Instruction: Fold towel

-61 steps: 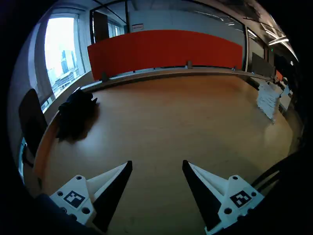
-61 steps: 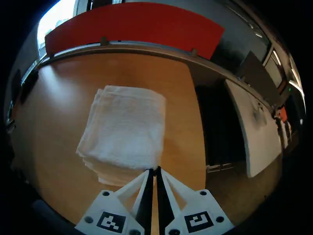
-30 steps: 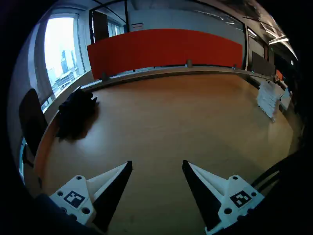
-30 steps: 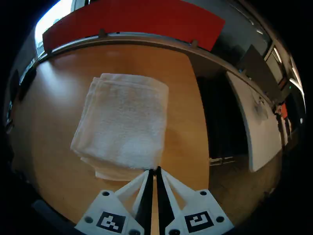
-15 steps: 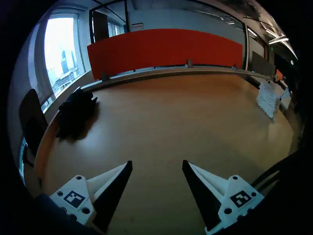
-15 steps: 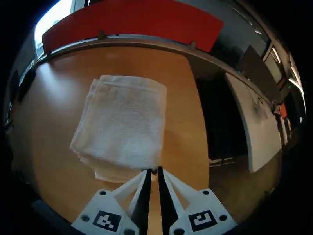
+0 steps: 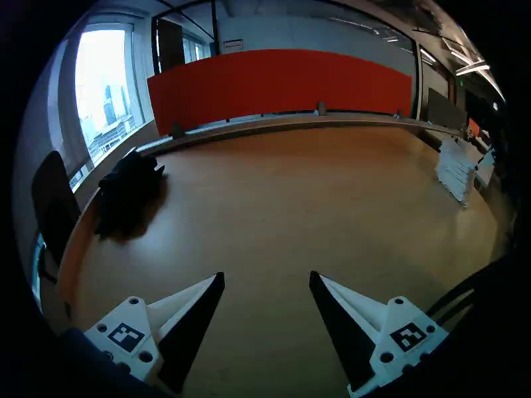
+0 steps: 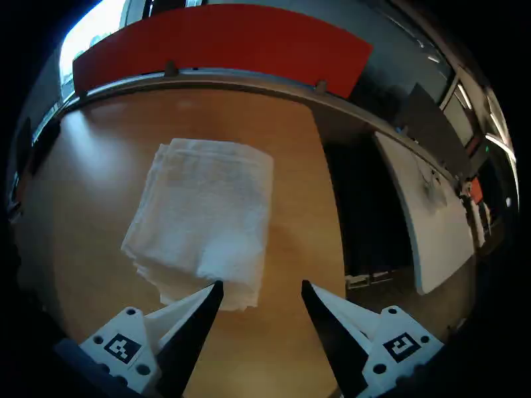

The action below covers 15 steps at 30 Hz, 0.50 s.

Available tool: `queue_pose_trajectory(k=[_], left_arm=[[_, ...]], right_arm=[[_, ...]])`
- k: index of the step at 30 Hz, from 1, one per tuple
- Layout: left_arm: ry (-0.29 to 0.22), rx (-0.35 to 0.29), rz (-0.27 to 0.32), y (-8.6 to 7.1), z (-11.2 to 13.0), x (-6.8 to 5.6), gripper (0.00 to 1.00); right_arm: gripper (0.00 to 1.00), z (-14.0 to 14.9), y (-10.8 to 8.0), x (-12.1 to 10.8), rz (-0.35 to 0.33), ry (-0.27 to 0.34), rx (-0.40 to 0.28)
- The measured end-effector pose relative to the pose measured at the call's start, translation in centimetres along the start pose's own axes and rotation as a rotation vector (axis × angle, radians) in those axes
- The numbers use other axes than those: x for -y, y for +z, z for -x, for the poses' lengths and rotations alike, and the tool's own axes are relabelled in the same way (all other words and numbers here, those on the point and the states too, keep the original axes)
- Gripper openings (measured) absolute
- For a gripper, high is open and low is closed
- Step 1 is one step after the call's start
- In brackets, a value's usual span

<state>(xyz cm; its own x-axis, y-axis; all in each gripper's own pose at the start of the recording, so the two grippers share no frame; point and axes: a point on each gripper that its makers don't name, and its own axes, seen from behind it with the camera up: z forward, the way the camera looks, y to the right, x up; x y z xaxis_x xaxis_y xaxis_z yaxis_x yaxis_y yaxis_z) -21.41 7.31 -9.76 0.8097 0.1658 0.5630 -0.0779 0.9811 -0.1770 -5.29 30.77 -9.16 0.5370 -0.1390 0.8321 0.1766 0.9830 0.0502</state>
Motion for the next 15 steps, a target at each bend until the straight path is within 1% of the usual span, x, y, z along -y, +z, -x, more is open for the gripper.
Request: queue_pose_trajectory(k=[4, 11, 15], left_arm=[[0.000, -0.003, 0.001, 0.0, -0.1, 0.0, 0.95], [-0.004, -0.005, 0.001, -0.1, -0.1, 0.1, 0.95], [-0.008, -0.006, 0.000, -0.2, 0.0, 0.2, 0.95]], right_arm=[[0.98, -0.5, -0.5, 0.5, -0.017, 0.016, -0.024], [1.00, -2.2, -1.1, 1.4, -0.044, 0.078, -0.091], [1.00, -3.2, -1.4, 1.9, -0.045, 0.100, -0.132]])
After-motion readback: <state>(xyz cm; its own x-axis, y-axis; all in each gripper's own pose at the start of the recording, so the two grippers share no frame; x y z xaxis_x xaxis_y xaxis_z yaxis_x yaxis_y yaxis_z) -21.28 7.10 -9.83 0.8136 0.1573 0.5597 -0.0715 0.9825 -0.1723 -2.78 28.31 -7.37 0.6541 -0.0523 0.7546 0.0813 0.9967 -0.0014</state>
